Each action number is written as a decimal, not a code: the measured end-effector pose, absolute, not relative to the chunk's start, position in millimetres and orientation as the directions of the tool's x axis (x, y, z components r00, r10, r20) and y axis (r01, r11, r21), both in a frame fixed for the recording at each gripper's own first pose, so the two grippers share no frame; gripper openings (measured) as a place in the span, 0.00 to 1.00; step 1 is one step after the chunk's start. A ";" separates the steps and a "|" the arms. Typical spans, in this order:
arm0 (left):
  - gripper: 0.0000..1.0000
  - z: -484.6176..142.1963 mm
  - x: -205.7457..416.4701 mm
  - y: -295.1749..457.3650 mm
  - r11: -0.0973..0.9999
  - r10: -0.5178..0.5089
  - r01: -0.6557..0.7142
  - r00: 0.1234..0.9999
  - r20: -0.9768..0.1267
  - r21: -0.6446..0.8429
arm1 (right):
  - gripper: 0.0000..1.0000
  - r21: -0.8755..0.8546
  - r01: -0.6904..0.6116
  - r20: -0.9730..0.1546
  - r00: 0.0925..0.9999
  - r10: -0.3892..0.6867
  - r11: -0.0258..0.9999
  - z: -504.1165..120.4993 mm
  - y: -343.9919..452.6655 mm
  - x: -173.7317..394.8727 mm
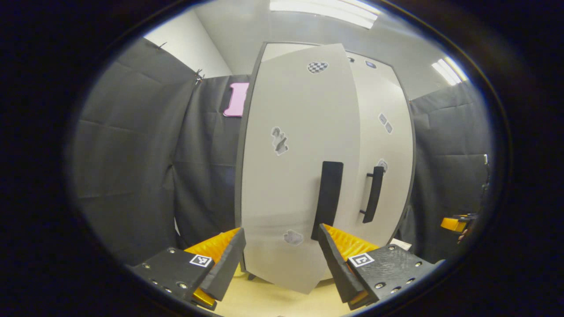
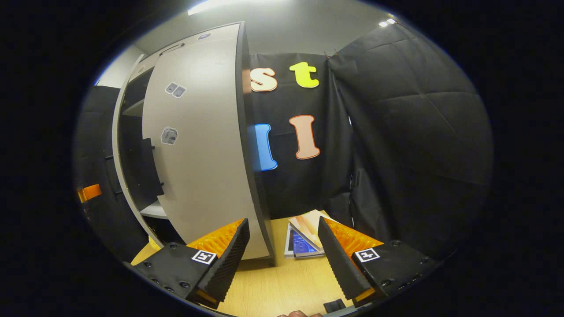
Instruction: Grab one shoe with the right hand and put it into the shoe cabinet, grab the other shoe with the left hand and put it into the shoe cabinet; then close the right door with the right hand and the left door with the left hand.
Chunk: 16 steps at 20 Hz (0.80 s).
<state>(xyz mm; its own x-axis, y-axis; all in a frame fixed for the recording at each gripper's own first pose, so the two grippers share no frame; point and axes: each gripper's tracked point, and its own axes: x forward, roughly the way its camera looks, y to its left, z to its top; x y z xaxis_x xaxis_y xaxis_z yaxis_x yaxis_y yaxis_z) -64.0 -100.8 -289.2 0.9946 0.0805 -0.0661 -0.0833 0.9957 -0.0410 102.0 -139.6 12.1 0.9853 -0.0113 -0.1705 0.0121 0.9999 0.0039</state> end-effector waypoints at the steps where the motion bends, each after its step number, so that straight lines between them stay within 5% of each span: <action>1: 0.94 -288.6 -72.1 -95.6 0.994 0.094 -0.097 0.994 -0.053 -0.048 | 0.98 -0.005 0.010 -0.164 0.986 -0.011 1.000 12.7 -134.9 103.1; 7: 0.97 -293.0 -117.8 -75.2 0.974 0.168 -0.162 0.986 0.023 -0.158 | 0.98 0.012 -0.035 -0.193 0.981 0.037 0.999 -11.3 -90.3 92.2; 16: 0.94 -306.4 -146.8 -90.7 0.982 0.151 -0.148 0.989 0.011 -0.121 | 0.92 -0.014 -0.166 -0.167 0.973 0.161 0.986 -7.4 -49.7 83.1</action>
<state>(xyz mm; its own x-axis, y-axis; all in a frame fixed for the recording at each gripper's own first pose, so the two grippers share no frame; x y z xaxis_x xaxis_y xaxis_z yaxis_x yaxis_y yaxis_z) -146.8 -90.7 -306.4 0.9885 0.1506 0.0114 -0.1482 0.9816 -0.1207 83.1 -49.7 -7.4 0.9727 0.1614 -0.1668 -0.1661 0.9860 -0.0142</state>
